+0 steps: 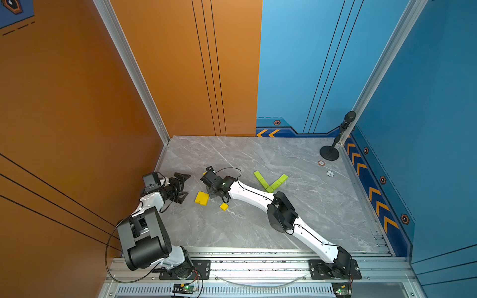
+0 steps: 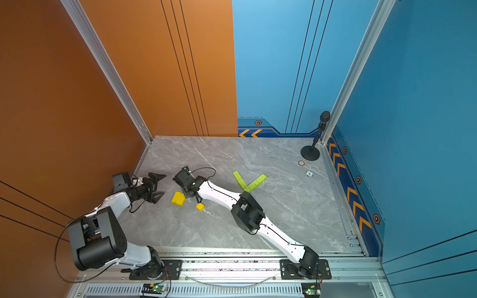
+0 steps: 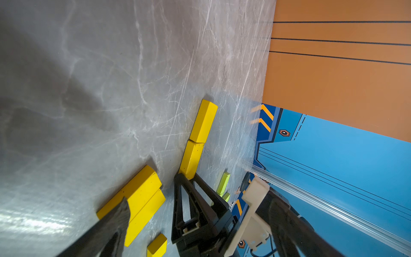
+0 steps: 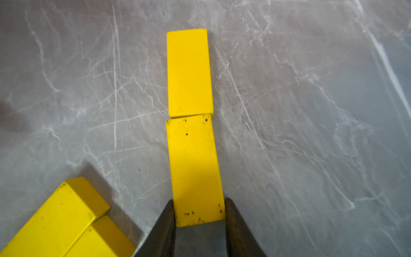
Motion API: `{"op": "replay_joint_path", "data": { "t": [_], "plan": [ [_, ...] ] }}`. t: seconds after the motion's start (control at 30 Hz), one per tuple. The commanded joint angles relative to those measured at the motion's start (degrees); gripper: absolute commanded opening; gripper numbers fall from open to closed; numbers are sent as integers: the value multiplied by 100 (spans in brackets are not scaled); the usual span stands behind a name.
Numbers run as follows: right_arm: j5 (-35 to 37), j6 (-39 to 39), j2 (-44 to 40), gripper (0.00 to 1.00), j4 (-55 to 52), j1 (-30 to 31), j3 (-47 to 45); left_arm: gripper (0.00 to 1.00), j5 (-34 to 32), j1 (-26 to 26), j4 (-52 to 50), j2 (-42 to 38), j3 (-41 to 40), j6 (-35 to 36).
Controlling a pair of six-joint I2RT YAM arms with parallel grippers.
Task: Assemble the letter v with building blocks
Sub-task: Assemble the building block at the center of the board.
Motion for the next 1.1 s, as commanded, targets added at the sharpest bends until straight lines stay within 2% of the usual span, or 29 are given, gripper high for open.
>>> {"op": "replay_joint_path", "data": {
  "t": [0.0,0.97,1.07],
  "plan": [
    [116,82,331,34,-416,8,37,98,68,64,-5,-45,-16,-23],
    [113,-75,327,35,-456,43,27,98,72,60,-6,-36,-18,-22],
    [121,-76,321,38,-463,35,27,98,64,65,-5,-36,-21,-20]
  ]
}}
